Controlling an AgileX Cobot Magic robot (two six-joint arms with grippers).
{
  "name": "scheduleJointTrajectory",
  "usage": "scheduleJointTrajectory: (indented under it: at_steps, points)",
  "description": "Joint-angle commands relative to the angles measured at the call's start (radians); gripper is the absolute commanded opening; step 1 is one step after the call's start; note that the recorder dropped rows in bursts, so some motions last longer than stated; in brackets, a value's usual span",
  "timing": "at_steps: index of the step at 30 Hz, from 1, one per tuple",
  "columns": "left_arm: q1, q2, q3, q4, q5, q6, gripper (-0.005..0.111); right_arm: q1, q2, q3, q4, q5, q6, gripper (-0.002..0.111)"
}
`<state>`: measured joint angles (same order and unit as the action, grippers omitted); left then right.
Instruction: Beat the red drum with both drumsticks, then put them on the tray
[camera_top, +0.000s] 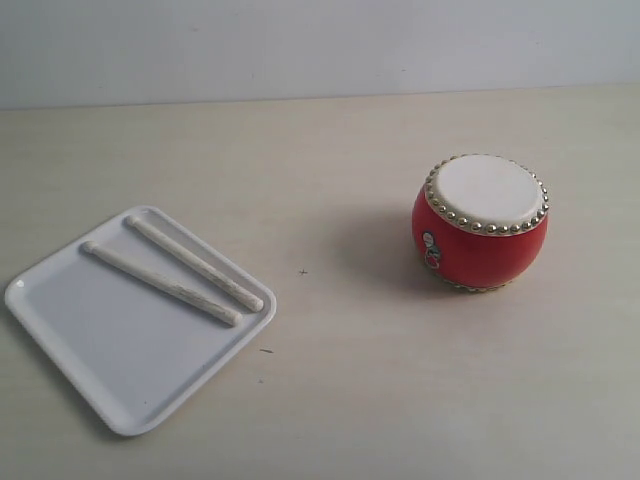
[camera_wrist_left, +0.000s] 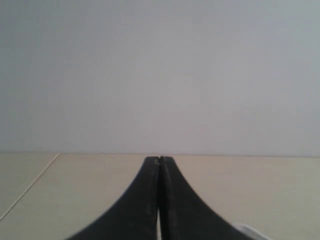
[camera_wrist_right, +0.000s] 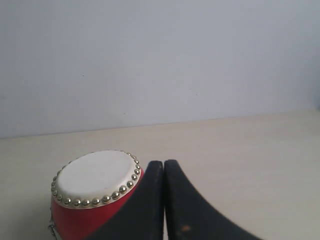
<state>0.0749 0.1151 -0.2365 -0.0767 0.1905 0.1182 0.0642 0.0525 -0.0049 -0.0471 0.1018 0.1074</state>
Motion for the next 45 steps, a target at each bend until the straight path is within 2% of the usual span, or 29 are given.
scheduleJointTrajectory:
  at_steps: [1,3,5,6,8,16,27,32,35,45]
  points:
    - [0.145,-0.025,0.086,-0.022,-0.057,-0.058,0.000,-0.006,-0.006,0.005,0.003,0.000,0.002,0.000]
    - [0.176,-0.052,0.160,-0.030,-0.124,-0.093,0.000,-0.006,-0.006,0.005,0.003,0.000,0.002,0.000]
    - [0.181,-0.092,0.236,-0.052,-0.191,-0.118,0.000,-0.006,-0.006,0.005,0.003,0.000,0.002,0.000]
    - [0.181,-0.110,0.236,-0.060,-0.209,-0.132,0.000,-0.006,-0.006,0.005,0.003,0.000,0.002,0.000]
    - [0.181,-0.115,0.236,-0.055,-0.107,-0.108,0.000,-0.006,-0.006,0.005,0.003,0.000,0.002,0.000]
    - [0.177,-0.115,0.236,-0.071,-0.045,-0.074,0.000,-0.006,-0.006,0.005,0.003,0.000,0.002,0.000]
    - [0.126,-0.115,0.236,-0.089,-0.071,-0.074,0.000,-0.006,-0.006,0.005,0.003,0.000,0.002,0.000]
    - [0.017,-0.115,0.236,-0.087,-0.065,-0.070,0.000,-0.006,-0.006,0.005,0.003,0.005,0.002,0.000]
    - [0.005,-0.115,0.236,-0.128,-0.065,-0.078,0.000,-0.006,-0.006,0.005,0.003,0.006,0.002,0.000]
    - [0.007,-0.115,0.236,-0.124,-0.056,-0.071,0.000,-0.006,-0.006,0.005,0.003,0.006,0.002,0.000]
